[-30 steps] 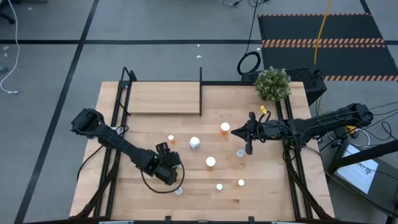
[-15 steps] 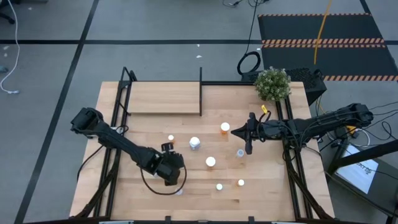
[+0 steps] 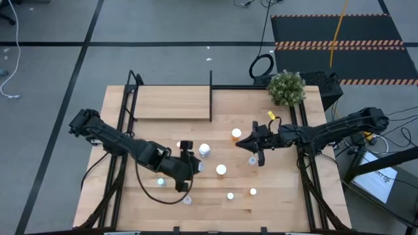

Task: Pick and place medicine bottles onto shelf by color
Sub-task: Put the bottom white pill bottle on the shelf

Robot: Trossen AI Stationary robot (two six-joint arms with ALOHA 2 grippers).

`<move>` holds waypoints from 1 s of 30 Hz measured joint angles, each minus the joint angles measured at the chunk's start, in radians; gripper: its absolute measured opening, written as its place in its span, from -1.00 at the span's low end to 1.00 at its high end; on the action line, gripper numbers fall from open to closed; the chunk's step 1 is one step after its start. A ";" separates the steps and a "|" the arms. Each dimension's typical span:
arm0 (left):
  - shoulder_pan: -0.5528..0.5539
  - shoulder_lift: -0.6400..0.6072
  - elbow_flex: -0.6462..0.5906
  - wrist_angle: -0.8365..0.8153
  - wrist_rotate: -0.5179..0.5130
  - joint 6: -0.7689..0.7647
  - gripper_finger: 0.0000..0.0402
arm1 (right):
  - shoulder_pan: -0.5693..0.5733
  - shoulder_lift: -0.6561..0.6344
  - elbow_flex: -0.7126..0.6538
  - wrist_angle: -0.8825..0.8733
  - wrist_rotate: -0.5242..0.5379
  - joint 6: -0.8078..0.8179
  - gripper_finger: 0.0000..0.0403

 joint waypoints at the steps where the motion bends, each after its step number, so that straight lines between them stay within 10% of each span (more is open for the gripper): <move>1: 0.001 -0.001 0.018 0.009 0.000 0.028 -0.08 | 0.002 0.020 0.000 0.030 -0.021 0.006 -0.97; 30: 0.032 0.002 0.107 0.144 0.166 0.424 -0.13 | 0.015 0.574 0.272 0.450 -0.357 0.075 0.70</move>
